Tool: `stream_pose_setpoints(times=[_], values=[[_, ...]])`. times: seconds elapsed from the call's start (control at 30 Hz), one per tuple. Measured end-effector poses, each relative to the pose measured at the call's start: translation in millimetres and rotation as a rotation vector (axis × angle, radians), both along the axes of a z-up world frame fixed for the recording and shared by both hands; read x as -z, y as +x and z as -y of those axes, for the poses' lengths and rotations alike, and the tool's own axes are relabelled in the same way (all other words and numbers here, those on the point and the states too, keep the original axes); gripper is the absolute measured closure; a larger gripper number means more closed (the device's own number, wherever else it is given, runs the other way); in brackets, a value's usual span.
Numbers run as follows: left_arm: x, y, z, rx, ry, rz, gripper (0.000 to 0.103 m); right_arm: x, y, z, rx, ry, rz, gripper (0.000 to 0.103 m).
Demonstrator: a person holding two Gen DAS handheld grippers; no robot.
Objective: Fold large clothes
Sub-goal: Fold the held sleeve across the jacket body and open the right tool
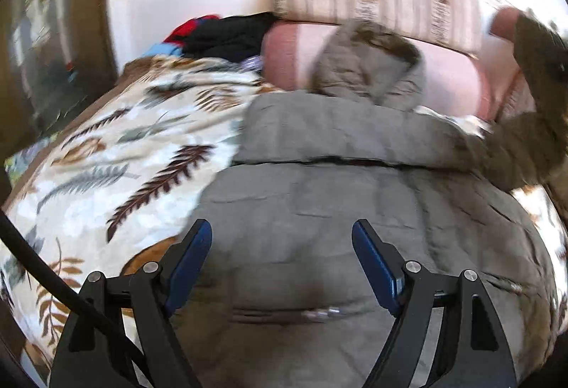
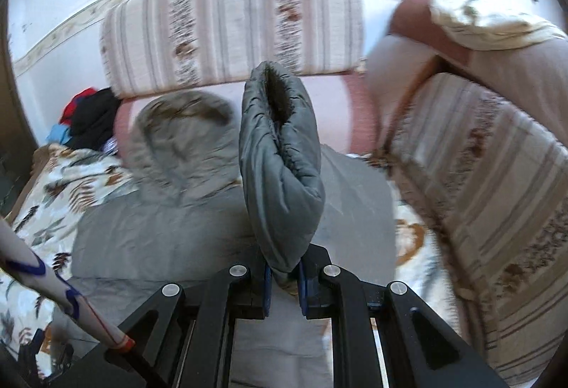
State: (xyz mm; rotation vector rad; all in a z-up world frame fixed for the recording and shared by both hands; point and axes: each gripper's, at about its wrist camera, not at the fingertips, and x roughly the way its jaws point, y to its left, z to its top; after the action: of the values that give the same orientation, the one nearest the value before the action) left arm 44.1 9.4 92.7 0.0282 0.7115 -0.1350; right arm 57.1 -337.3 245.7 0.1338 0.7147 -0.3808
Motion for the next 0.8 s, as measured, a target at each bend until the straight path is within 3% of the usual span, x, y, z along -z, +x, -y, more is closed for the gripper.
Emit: stream_pose_setpoints(times=[0.2,0.3,0.57,0.8], values=[[23,26,-39,-0.100,-0.065,-0.091,0.023,44,52,-55,-0.121,0.061,-0.061,0.091],[27,30,-48,-0.131,-0.082,-0.098,0.023,69,78,-82,-0.183,0.092,-0.101,0.092],[33,33,-51,-0.104,-0.111,-0.124,0.023,125,142,-153,-0.332,0.155,-0.177,0.092],[36,32,-46,-0.086,-0.113,-0.136,0.023,148,178,-212,-0.472,0.192,-0.212,0.092]])
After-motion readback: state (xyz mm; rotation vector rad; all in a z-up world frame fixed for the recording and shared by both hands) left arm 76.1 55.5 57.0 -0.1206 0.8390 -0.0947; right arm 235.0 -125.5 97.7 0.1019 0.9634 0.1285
